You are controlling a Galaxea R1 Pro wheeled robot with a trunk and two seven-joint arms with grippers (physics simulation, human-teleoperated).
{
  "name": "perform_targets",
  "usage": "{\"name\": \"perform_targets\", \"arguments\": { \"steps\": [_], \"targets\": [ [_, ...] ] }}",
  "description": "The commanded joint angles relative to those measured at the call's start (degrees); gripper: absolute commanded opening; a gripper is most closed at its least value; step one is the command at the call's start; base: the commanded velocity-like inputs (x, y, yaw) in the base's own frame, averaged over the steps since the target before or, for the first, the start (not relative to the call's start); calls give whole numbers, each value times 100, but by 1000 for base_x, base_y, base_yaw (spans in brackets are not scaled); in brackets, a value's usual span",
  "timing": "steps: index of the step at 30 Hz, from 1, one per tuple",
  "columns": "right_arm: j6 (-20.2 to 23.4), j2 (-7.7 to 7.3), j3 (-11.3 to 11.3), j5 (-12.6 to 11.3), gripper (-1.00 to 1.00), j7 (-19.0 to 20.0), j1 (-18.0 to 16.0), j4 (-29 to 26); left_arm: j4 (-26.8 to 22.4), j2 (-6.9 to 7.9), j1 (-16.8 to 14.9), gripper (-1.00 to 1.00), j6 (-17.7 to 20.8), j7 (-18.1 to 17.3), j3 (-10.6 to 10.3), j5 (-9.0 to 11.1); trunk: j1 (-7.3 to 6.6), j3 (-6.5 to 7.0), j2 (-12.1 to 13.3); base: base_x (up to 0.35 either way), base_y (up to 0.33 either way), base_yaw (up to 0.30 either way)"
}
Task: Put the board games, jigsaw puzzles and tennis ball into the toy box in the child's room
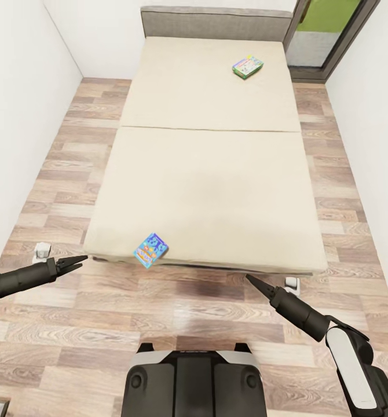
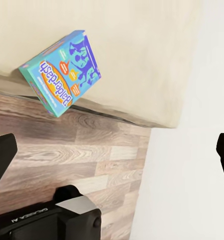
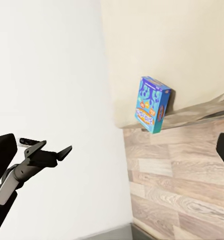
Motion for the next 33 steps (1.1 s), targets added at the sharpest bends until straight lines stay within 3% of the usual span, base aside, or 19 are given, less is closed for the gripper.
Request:
{"name": "perform_targets", "arguments": {
  "steps": [1, 33],
  "targets": [
    [35, 0, -6, -17, 100, 5, -2, -1, 1, 1, -2, 100, 42, -9, 1, 13, 4, 4, -8, 0, 0, 0],
    [32, 2, -5, -15, 100, -3, -2, 7, 1, 1, -2, 100, 42, -8, 3, 14, 4, 306, -8, 0, 0, 0]
  ]
}}
